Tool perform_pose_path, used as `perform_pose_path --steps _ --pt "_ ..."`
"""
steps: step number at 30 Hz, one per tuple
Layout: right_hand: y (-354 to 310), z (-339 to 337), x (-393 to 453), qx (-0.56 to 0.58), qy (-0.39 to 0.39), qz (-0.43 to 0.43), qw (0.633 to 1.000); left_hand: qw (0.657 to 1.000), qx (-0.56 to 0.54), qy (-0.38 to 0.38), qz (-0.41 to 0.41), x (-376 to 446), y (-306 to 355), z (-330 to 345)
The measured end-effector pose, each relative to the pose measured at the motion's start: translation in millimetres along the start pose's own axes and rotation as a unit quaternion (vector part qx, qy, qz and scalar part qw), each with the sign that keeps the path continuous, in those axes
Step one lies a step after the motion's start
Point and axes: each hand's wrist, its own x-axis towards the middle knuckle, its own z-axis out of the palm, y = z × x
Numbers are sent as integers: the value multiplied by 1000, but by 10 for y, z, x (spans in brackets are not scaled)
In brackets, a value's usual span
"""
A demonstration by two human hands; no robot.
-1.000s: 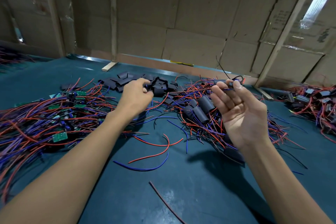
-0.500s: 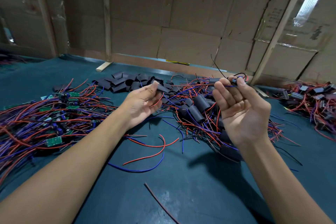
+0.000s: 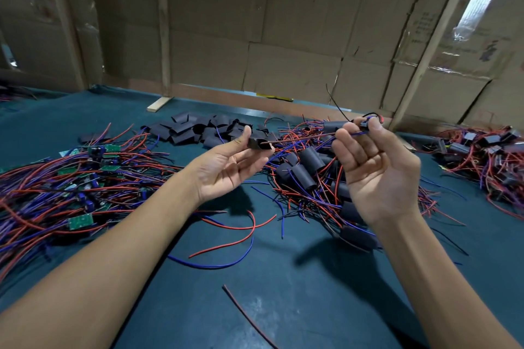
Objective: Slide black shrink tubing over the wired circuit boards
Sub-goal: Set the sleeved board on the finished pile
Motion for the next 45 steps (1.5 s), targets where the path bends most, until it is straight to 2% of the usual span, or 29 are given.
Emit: perform_pose_path --steps 8,16,28,45 --pt "-38 -46 33 -11 8 -12 1000 999 16 36 -10 -8 -32 72" --pt "-17 -44 41 -49 34 9 998 998 46 32 -20 -3 -77 70" --pt "31 -59 34 -59 32 -41 997 996 71 27 -36 -20 -87 56" --pt "78 -55 67 -16 44 -56 997 995 86 18 -52 -36 -89 70"
